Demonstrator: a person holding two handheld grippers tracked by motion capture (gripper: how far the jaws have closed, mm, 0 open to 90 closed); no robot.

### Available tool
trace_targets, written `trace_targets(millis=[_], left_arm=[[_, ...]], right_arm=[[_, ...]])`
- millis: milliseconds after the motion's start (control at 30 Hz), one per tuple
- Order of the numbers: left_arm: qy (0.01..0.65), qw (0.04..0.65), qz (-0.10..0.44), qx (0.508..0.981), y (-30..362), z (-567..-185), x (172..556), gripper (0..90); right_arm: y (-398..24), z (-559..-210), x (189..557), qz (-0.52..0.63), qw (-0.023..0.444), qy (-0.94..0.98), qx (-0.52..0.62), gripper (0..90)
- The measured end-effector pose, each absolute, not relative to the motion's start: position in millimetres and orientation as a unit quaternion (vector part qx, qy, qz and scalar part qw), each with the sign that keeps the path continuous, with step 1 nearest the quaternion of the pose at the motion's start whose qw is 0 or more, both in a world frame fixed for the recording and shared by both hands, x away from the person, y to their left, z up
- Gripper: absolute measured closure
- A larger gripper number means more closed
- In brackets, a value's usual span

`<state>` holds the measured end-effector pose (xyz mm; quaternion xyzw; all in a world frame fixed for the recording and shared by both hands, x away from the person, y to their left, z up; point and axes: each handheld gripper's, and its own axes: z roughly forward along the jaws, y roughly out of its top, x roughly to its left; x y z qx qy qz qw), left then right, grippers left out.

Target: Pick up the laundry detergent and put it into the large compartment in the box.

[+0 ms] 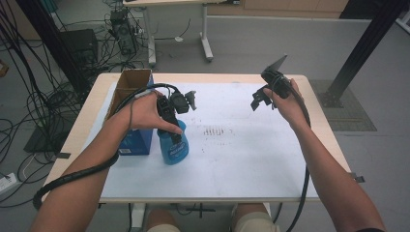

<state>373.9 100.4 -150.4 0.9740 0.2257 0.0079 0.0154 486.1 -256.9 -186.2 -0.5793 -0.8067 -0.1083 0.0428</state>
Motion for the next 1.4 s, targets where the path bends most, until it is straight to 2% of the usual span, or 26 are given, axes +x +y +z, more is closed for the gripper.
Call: trace_targets(millis=[1400], left_arm=[[0.229, -0.001, 0.01, 0.973, 96.1, -164.0, 377.7, 6.0]], right_arm=[[-253.8, -188.9, 490.1, -0.101, 0.045, -0.807, -0.58, 5.7]])
